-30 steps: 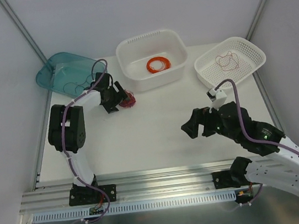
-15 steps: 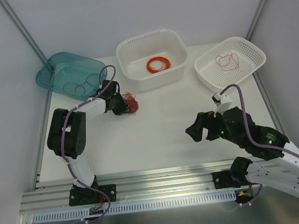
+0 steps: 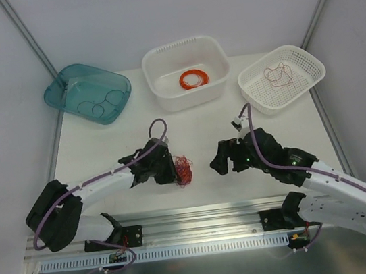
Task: Untangle the cables
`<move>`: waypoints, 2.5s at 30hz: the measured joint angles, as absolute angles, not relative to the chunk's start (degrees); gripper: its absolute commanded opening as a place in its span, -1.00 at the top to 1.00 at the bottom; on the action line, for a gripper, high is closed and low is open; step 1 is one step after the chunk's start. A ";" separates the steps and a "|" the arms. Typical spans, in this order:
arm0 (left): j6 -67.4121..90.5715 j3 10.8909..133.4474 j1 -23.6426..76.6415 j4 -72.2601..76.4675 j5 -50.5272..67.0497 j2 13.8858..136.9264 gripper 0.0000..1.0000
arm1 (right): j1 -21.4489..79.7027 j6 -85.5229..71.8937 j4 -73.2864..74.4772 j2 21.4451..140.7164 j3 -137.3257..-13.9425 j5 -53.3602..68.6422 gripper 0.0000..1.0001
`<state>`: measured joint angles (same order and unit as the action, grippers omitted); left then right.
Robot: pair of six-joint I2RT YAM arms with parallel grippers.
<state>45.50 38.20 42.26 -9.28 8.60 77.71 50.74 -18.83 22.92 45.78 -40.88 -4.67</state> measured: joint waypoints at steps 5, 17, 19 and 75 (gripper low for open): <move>48.07 31.38 49.21 -9.82 7.31 70.50 0.76 | 50.87 -18.24 17.37 51.11 -38.02 -2.17 -0.58; 51.24 23.44 49.52 -10.11 2.44 53.54 -0.06 | 53.52 -11.75 3.36 68.40 -36.23 7.60 -0.42; 51.72 23.38 49.52 -10.11 2.24 53.23 -0.07 | 54.57 -10.57 1.87 72.18 -37.63 8.54 -0.41; 46.76 36.86 17.76 -26.52 -16.14 62.02 0.78 | 18.65 -1.19 49.30 45.63 -85.91 -9.91 0.99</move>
<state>46.76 36.86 17.76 -26.52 -16.14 62.02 18.65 -1.19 49.30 45.63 -85.91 -9.91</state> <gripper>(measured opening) 0.105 0.018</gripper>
